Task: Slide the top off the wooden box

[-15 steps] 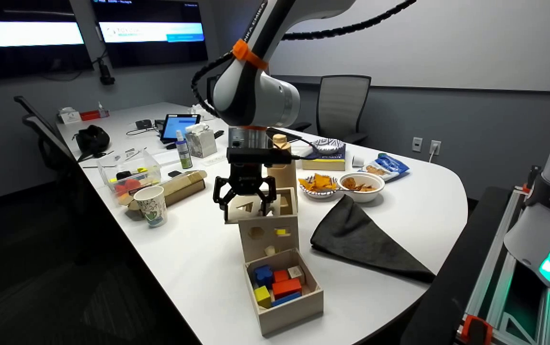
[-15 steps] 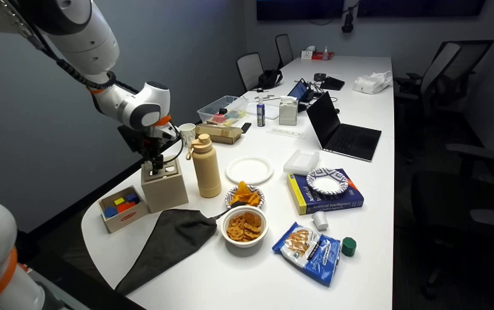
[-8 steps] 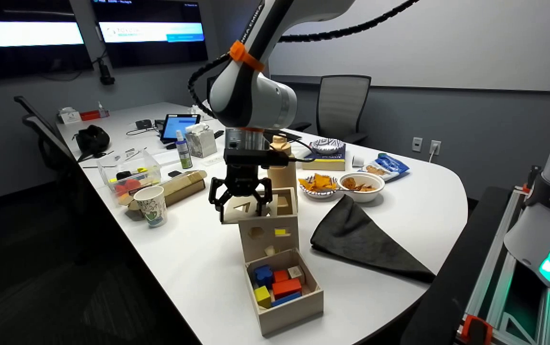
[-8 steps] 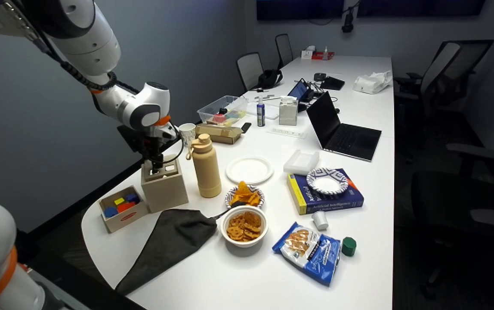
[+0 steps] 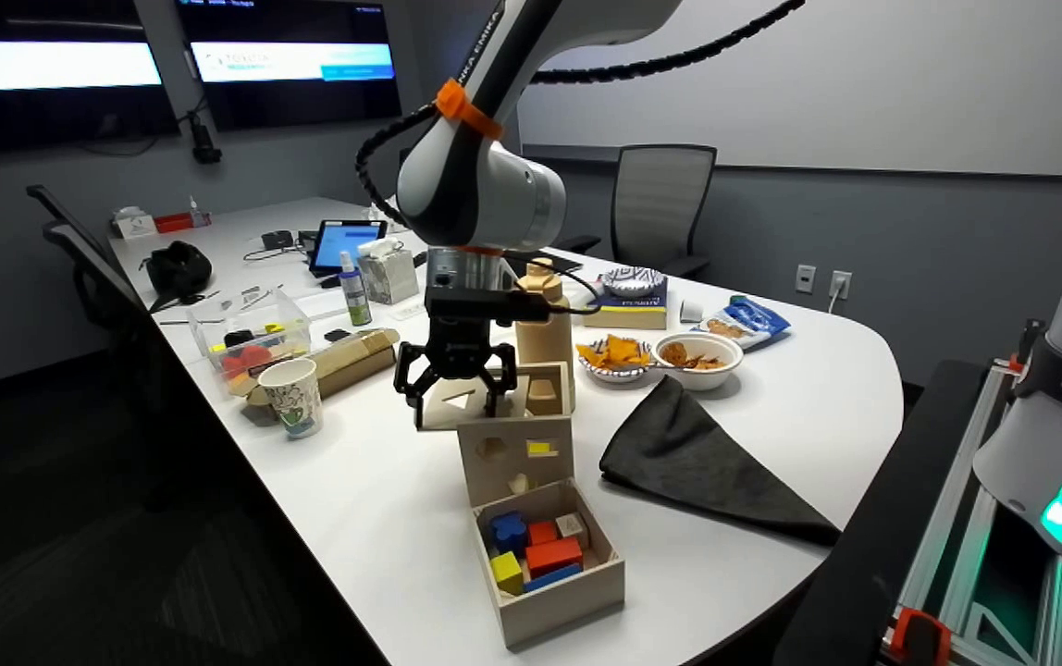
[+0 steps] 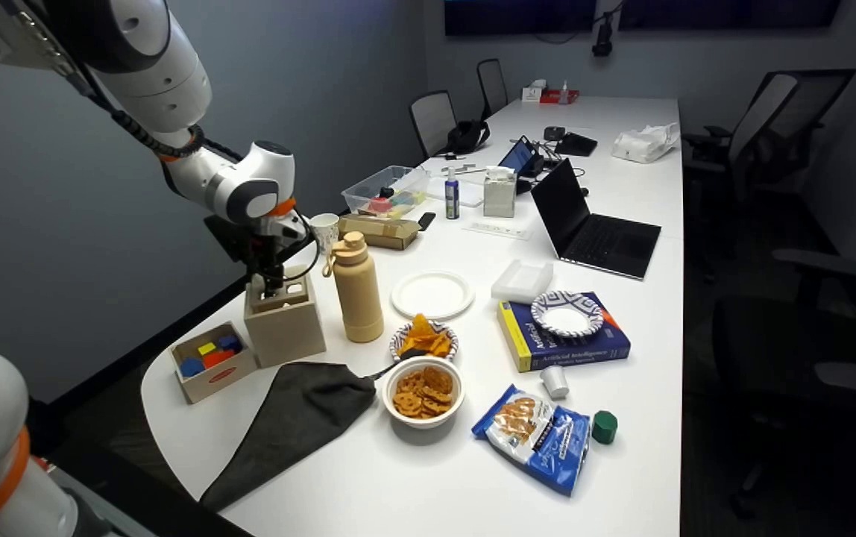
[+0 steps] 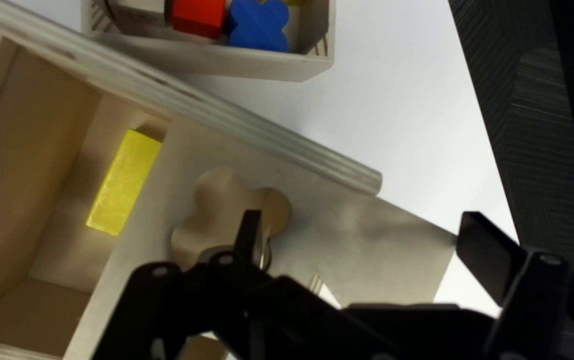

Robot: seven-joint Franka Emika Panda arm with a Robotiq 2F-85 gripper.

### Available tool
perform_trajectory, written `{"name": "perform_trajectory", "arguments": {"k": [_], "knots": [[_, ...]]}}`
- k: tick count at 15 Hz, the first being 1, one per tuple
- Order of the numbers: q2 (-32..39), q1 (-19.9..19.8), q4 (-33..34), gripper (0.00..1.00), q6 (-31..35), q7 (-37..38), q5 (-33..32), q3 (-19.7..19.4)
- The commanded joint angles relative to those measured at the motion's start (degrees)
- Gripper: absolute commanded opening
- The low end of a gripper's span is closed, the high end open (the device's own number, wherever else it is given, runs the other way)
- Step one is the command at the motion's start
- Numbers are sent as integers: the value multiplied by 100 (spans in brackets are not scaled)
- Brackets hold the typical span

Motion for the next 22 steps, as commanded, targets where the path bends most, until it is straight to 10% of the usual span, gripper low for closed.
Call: {"name": "perform_trajectory", "arguments": {"k": [1,22], "knots": [[111,-6,193,100,-32,-71,9,24],[-824,778,-240,100,-580,1663,-881,-634]]}}
